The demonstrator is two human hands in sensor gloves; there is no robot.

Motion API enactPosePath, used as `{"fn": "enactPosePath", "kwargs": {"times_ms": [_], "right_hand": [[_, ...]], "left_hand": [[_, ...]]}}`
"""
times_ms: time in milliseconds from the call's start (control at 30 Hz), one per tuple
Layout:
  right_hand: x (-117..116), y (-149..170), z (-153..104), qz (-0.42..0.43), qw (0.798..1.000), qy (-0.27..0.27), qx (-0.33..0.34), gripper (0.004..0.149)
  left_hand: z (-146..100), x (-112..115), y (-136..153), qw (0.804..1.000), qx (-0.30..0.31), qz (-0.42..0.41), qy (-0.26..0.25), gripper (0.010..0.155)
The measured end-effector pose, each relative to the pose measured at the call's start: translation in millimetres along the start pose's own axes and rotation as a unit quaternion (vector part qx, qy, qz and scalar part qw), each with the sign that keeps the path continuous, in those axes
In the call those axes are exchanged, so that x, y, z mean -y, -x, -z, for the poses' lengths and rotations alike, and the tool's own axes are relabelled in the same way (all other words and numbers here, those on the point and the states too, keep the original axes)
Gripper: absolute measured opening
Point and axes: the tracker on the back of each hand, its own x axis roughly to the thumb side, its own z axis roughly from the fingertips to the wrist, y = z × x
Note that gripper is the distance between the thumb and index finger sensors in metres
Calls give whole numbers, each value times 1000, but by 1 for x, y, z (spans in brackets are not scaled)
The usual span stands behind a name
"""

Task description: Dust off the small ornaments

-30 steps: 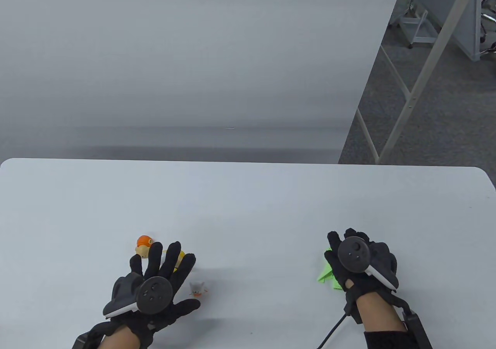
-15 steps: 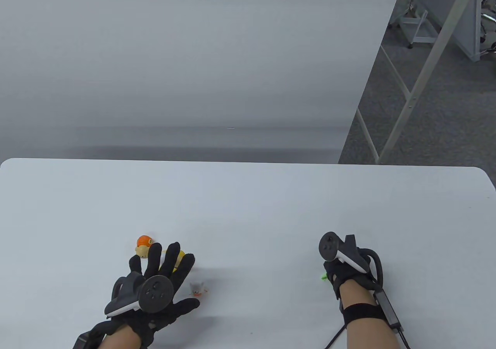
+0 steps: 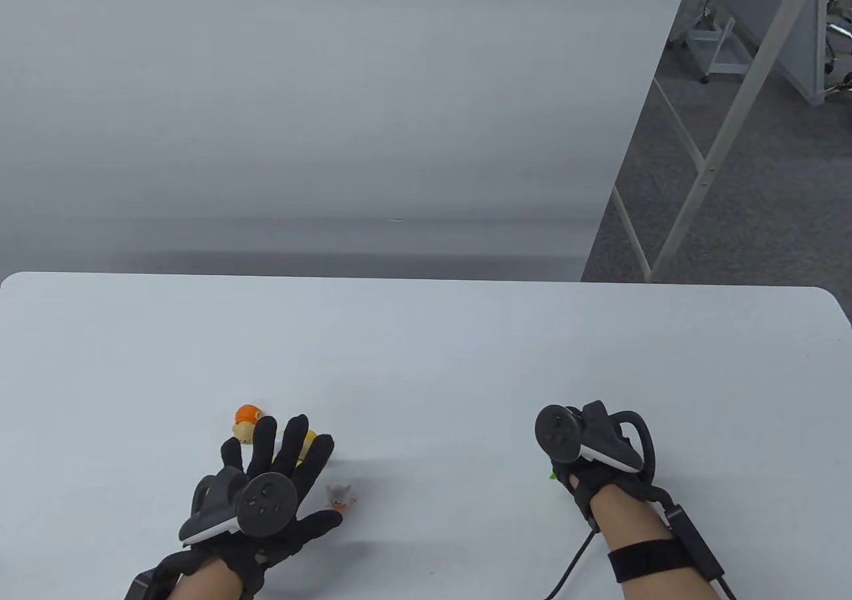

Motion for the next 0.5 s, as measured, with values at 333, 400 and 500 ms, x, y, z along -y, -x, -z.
{"fn": "enactPosePath", "kwargs": {"times_ms": [333, 400, 500], "right_hand": [[6, -39, -61, 62, 989, 118, 61, 43], [2, -44, -65, 72, 987, 130, 65, 43], [-4, -49, -67, 98, 983, 134, 72, 43]], "left_hand": [[-1, 1, 0, 1000, -3, 2, -3, 96], [0, 2, -1, 1000, -4, 10, -2, 97], [2, 2, -3, 1000, 3, 24, -9, 100]]}}
